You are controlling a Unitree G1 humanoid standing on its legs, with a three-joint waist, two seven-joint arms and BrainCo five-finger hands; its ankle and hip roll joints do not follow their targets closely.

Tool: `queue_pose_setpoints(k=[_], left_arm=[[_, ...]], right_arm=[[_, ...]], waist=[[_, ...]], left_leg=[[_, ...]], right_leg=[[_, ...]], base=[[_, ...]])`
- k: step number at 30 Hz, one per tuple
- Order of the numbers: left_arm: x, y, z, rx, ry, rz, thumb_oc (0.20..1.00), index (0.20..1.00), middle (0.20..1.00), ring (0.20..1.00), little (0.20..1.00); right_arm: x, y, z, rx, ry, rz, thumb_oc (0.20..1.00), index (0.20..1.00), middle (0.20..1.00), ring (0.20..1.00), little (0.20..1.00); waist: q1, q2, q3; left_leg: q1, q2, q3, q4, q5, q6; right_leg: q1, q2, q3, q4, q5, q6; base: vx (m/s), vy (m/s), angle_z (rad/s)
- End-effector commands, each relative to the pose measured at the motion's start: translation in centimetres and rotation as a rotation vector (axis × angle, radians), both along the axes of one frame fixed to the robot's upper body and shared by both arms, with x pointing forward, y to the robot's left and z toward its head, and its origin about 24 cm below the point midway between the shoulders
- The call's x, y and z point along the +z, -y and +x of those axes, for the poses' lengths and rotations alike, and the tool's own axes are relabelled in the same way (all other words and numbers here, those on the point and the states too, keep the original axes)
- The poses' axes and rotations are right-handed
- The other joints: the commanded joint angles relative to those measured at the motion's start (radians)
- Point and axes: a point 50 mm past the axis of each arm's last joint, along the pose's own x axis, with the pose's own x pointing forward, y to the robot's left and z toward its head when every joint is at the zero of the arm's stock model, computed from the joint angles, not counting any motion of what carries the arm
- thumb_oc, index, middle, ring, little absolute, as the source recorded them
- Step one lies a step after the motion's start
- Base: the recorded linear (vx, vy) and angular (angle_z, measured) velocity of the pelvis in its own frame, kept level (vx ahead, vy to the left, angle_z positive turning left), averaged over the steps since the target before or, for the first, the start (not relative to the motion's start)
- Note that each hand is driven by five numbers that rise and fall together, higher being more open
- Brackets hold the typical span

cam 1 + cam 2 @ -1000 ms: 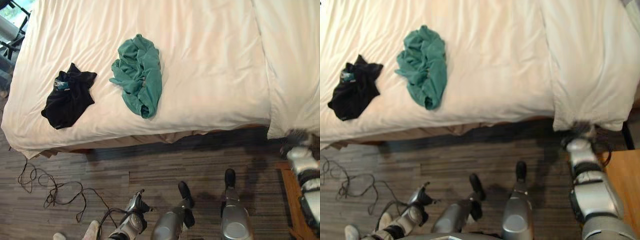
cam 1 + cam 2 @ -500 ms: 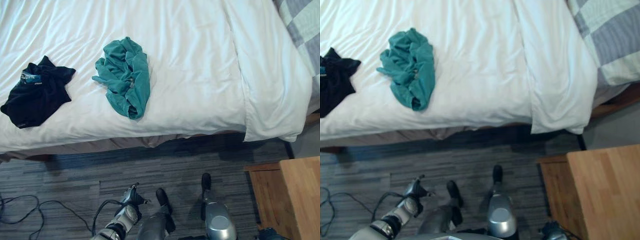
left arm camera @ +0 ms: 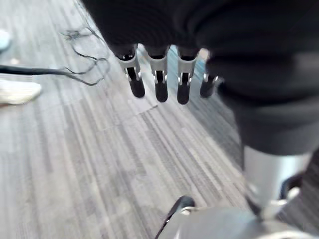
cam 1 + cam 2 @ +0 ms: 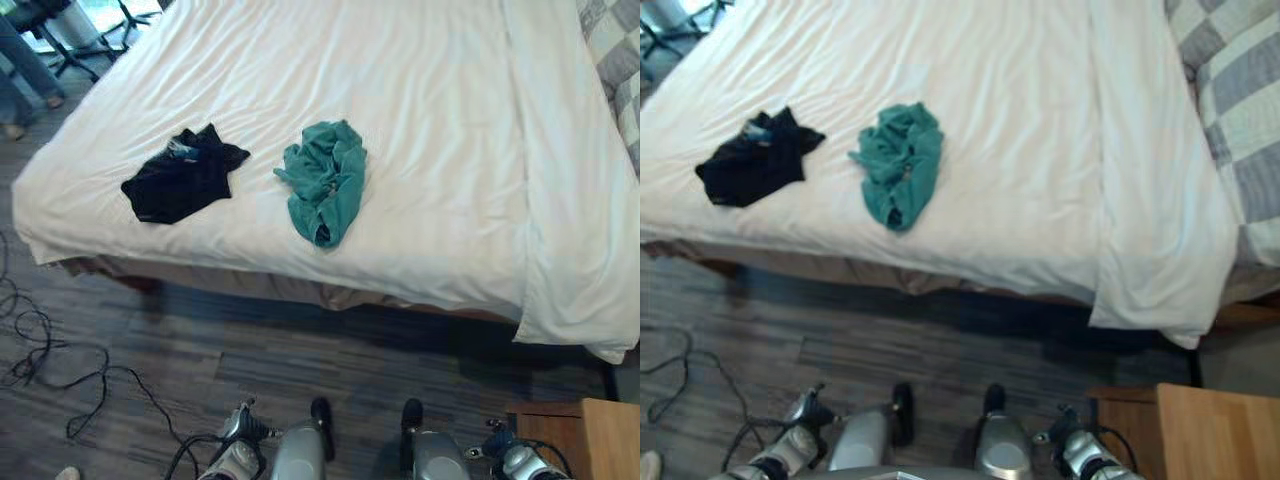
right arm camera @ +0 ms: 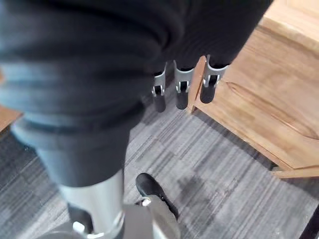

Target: Tidy up the quilt and then pick up the clothes from the bed and put them into the laundry hamper.

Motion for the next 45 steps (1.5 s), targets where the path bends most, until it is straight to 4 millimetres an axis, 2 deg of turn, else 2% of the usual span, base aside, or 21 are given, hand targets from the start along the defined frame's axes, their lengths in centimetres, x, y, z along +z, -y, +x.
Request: queue_pose_setpoints(k=[1, 3, 5, 9, 10, 11, 13, 15, 17, 19, 22, 24, 25, 28, 30, 31, 34, 36, 41, 43, 45], left_arm=[[0.8, -0.6, 1.5, 0.066, 0.075, 0.033, 1.000, 1.000, 1.000, 1.000, 1.000], [0.4, -1.3, 0.2, 0.088, 0.026, 0.058, 1.000, 1.000, 1.000, 1.000, 1.000], [0.1, -1.4, -0.6, 0.040, -0.020, 0.077, 1.000, 1.000, 1.000, 1.000, 1.000], [0.0, -1.8, -0.9, -0.035, -0.069, 0.097, 1.000, 1.000, 1.000, 1.000, 1.000], [0.3, -2.3, -0.5, -0.044, -0.059, 0.106, 1.000, 1.000, 1.000, 1.000, 1.000], [0.4, -2.6, -0.5, -0.040, -0.058, 0.112, 1.000, 1.000, 1.000, 1.000, 1.000], [0.6, -2.9, -0.3, -0.051, -0.061, 0.106, 1.000, 1.000, 1.000, 1.000, 1.000], [0.8, -3.0, 0.2, -0.085, -0.072, 0.113, 1.000, 1.000, 1.000, 1.000, 1.000], [0.8, -3.1, 0.4, -0.101, -0.082, 0.120, 1.000, 1.000, 1.000, 1.000, 1.000], [0.8, -3.0, 0.4, -0.108, -0.089, 0.119, 1.000, 1.000, 1.000, 1.000, 1.000], [0.4, -2.0, 0.2, -0.141, -0.098, 0.102, 1.000, 1.000, 1.000, 1.000, 1.000], [0.3, -1.3, 0.4, -0.137, -0.085, 0.076, 1.000, 1.000, 1.000, 1.000, 1.000], [0.8, -1.3, 1.5, -0.138, -0.043, 0.090, 1.000, 1.000, 1.000, 1.000, 1.000], [1.1, -0.6, 2.5, -0.182, -0.002, 0.100, 1.000, 1.000, 1.000, 1.000, 1.000], [1.9, 1.2, 4.9, -0.190, 0.114, 0.060, 1.000, 1.000, 1.000, 1.000, 1.000], [1.9, 1.3, 4.9, -0.190, 0.113, 0.060, 1.000, 1.000, 1.000, 1.000, 1.000], [2.1, 2.0, 5.4, -0.186, 0.140, 0.035, 1.000, 1.000, 1.000, 1.000, 1.000], [1.9, 2.7, 5.4, -0.253, 0.115, 0.036, 1.000, 1.000, 1.000, 1.000, 1.000], [2.5, 2.3, 6.2, -0.316, 0.124, 0.066, 1.000, 1.000, 1.000, 1.000, 1.000], [2.7, 1.1, 6.2, -0.286, 0.131, 0.083, 1.000, 1.000, 1.000, 1.000, 1.000], [2.3, -0.4, 4.9, -0.208, 0.093, 0.098, 1.000, 1.000, 1.000, 1.000, 1.000]], right_arm=[[0.6, 0.6, 0.9, -0.018, 0.067, -0.027, 1.000, 1.000, 1.000, 1.000, 1.000], [0.2, 1.1, -0.7, -0.055, 0.025, -0.030, 1.000, 1.000, 1.000, 1.000, 1.000], [-0.2, 2.0, -2.7, -0.092, -0.039, -0.045, 1.000, 1.000, 1.000, 1.000, 1.000], [-0.8, 1.9, -4.8, -0.138, -0.108, -0.034, 1.000, 1.000, 1.000, 1.000, 1.000], [-1.0, 1.0, -4.4, -0.120, -0.102, -0.011, 1.000, 1.000, 1.000, 1.000, 1.000], [-1.0, 0.5, -4.0, -0.114, -0.090, 0.006, 1.000, 1.000, 1.000, 1.000, 1.000], [-1.0, -0.5, -3.0, -0.102, -0.051, 0.039, 1.000, 1.000, 1.000, 1.000, 1.000], [-0.9, -1.5, -2.0, -0.090, -0.021, 0.066, 1.000, 1.000, 1.000, 1.000, 1.000], [-0.8, -1.9, -1.2, -0.050, 0.000, 0.067, 1.000, 1.000, 1.000, 1.000, 1.000], [-0.8, -2.1, -1.1, -0.019, -0.006, 0.066, 1.000, 1.000, 1.000, 1.000, 1.000], [-0.9, -0.6, -2.8, -0.019, -0.054, 0.031, 1.000, 1.000, 1.000, 1.000, 1.000], [-0.5, -0.2, -1.8, 0.023, -0.049, 0.002, 1.000, 1.000, 1.000, 1.000, 1.000], [-0.2, 0.6, -1.4, 0.052, -0.060, -0.061, 1.000, 1.000, 1.000, 1.000, 1.000], [0.1, 1.2, -0.9, 0.017, -0.034, -0.080, 1.000, 1.000, 1.000, 1.000, 1.000], [1.3, 0.1, 2.9, 0.010, 0.116, -0.044, 1.000, 1.000, 1.000, 1.000, 1.000], [1.3, 0.2, 2.9, 0.010, 0.116, -0.044, 1.000, 1.000, 1.000, 1.000, 1.000], [2.2, -0.8, 5.0, 0.067, 0.189, -0.024, 1.000, 1.000, 1.000, 1.000, 1.000], [2.2, -1.4, 5.4, 0.105, 0.191, -0.009, 1.000, 1.000, 1.000, 1.000, 1.000], [1.9, -3.5, 5.6, 0.132, 0.186, 0.045, 1.000, 1.000, 1.000, 1.000, 1.000], [2.1, -4.7, 6.3, 0.160, 0.210, 0.080, 1.000, 1.000, 1.000, 1.000, 1.000], [1.9, -4.7, 5.9, 0.149, 0.200, 0.085, 1.000, 1.000, 1.000, 1.000, 1.000]], waist=[[-0.026, -0.008, 0.039], [-0.055, 0.000, -0.003], [-0.064, 0.013, -0.044], [-0.068, -0.005, -0.072], [-0.073, -0.036, -0.066], [-0.074, -0.044, -0.064], [-0.093, -0.047, -0.053], [-0.127, -0.044, -0.033], [-0.142, -0.045, -0.022], [-0.145, -0.047, -0.017], [-0.186, -0.049, -0.017], [-0.184, -0.026, -0.008], [-0.148, -0.039, 0.021], [-0.136, -0.057, 0.033], [-0.145, -0.028, 0.007], [-0.143, -0.030, 0.009], [-0.118, 0.005, -0.024], [-0.110, 0.020, -0.055], [-0.101, -0.007, -0.063], [-0.073, -0.007, -0.056], [-0.073, -0.006, -0.053]], left_leg=[[0.045, 0.076, 0.047, -0.022, -0.129, 0.052], [0.106, 0.255, 0.133, -0.205, -0.005, 0.021], [0.141, 0.287, 0.187, -0.296, 0.038, -0.010], [0.128, 0.208, 0.161, -0.306, -0.007, -0.007], [0.145, 0.140, 0.166, -0.301, -0.055, 0.034], [0.154, 0.126, 0.177, -0.301, -0.071, 0.050], [0.173, 0.108, 0.196, -0.315, -0.085, 0.075], [0.193, 0.078, 0.202, -0.326, -0.102, 0.093], [0.225, 0.024, 0.208, -0.326, -0.140, 0.108], [0.252, -0.012, 0.201, -0.326, -0.173, 0.116], [0.297, -0.104, 0.118, -0.142, -0.350, 0.163], [0.229, -0.090, 0.122, 0.110, -0.286, 0.091], [0.120, -0.037, 0.127, 0.365, -0.161, 0.001], [0.028, 0.022, 0.142, 0.484, -0.169, 0.005], [0.067, 0.065, 0.128, 0.120, -0.236, 0.059], [0.074, 0.062, 0.131, 0.112, -0.233, 0.060], [0.116, 0.127, 0.015, -0.279, -0.087, 0.036], [0.136, 0.116, -0.079, -0.312, -0.102, 0.024], [0.189, 0.043, -0.013, -0.313, -0.145, 0.073], [0.211, 0.029, 0.032, -0.319, -0.158, 0.092], [0.226, 0.018, 0.054, -0.326, -0.164, 0.100]], right_leg=[[0.102, -0.052, 0.013, -0.151, -0.090, 0.137], [0.104, -0.128, -0.028, -0.148, -0.078, 0.188], [0.134, -0.157, -0.065, -0.153, -0.069, 0.222], [0.154, -0.250, -0.064, -0.100, 0.084, 0.243], [0.125, -0.309, -0.041, -0.033, 0.159, 0.240], [0.099, -0.309, -0.034, 0.009, 0.166, 0.226], [0.028, -0.213, 0.025, 0.095, 0.100, 0.196], [-0.035, -0.036, 0.059, 0.095, -0.033, 0.171], [-0.064, 0.060, 0.034, 0.047, -0.052, 0.155], [-0.091, 0.098, -0.005, 0.016, -0.043, 0.151], [-0.106, 0.138, -0.040, -0.021, -0.075, 0.097], [-0.066, 0.131, -0.034, -0.028, -0.081, 0.045], [0.019, 0.129, -0.021, -0.085, -0.083, 0.017], [0.071, 0.110, -0.006, -0.141, -0.076, 0.026], [0.074, 0.064, 0.072, -0.201, -0.058, 0.091], [0.076, 0.062, 0.075, -0.201, -0.058, 0.092], [0.070, 0.032, 0.156, -0.209, -0.065, 0.125], [0.088, -0.005, 0.190, -0.192, -0.074, 0.152], [0.021, -0.079, 0.203, -0.073, -0.011, 0.197], [-0.028, -0.107, 0.085, -0.024, 0.014, 0.187], [-0.037, -0.072, 0.036, 0.016, -0.016, 0.174]], base=[[0.06, 0.334, -0.02], [0.13, 0.564, 0.14], [0.28, 0.640, 0.59], [0.23, 0.547, 0.71], [0.17, 0.419, 0.23], [0.24, 0.529, 0.27], [0.20, 0.393, 0.08], [0.24, 0.421, 0.10], [0.23, 0.280, 0.06], [0.32, 0.247, 0.07], [0.55, 0.252, 0.58], [0.39, 0.116, 1.09], [0.32, 0.066, 0.19], [0.19, 0.139, -0.61], [0.29, 0.623, -0.78], [0.24, 0.583, -0.78], [0.24, 0.504, -0.97], [0.34, 0.630, -1.10], [0.14, 0.418, -0.56], [0.00, 0.257, -0.98], [0.07, 0.298, -1.02]])
